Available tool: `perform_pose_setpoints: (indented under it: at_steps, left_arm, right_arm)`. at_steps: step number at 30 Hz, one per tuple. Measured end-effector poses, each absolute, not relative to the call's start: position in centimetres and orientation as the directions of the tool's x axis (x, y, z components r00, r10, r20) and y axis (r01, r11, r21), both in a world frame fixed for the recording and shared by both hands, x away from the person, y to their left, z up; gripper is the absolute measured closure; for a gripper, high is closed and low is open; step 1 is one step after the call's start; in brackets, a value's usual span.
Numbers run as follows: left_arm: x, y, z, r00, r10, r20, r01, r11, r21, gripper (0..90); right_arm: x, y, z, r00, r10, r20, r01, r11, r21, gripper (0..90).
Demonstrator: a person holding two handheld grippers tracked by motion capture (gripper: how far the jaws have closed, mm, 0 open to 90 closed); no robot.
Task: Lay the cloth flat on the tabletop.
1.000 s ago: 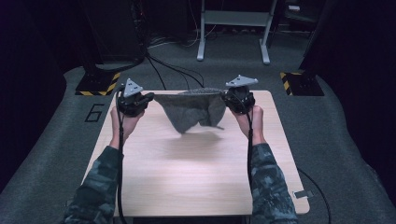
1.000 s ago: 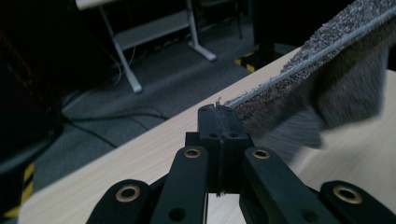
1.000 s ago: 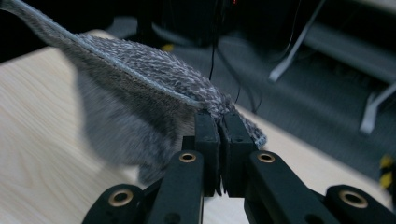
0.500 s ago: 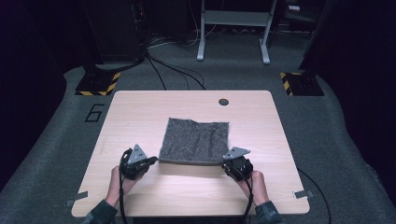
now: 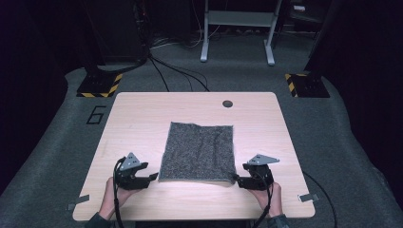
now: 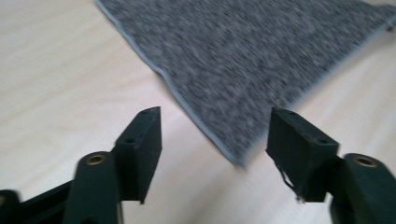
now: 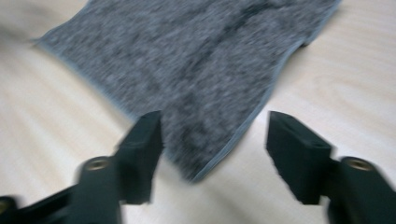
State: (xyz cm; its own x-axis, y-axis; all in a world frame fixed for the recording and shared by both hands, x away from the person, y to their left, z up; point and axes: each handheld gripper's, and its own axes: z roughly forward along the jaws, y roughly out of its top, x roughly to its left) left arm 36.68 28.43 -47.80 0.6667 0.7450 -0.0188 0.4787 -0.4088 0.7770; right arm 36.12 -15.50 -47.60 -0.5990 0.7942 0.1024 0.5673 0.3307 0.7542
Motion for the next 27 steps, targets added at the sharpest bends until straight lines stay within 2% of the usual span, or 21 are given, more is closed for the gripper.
perform_pose_setpoints:
  at_steps: [7,11,16,27]
  left_arm:
    - [41.3,26.5,-48.0,0.64,0.768,0.038,0.474,-0.433,0.766,26.1]
    - [43.5,24.9,-49.2,0.638,0.768,0.059,0.487,-0.462,0.741,21.5]
    - [44.8,23.6,-50.8,0.634,0.766,0.107,0.493,-0.507,0.707,18.9]
    - [44.1,23.1,-51.5,0.627,0.761,0.167,0.5,-0.557,0.663,18.5]
  right_arm:
    - [39.4,-13.6,-47.8,-0.547,0.836,0.047,0.574,0.333,0.748,14.8]
    - [41.3,-12.3,-48.7,-0.543,0.839,0.01,0.574,0.363,0.734,13.7]
    - [42.9,-11.6,-50.0,-0.509,0.861,0.019,0.632,0.358,0.688,9.2]
    - [43.7,-11.5,-51.6,-0.498,0.867,-0.029,0.662,0.401,0.633,8.0]
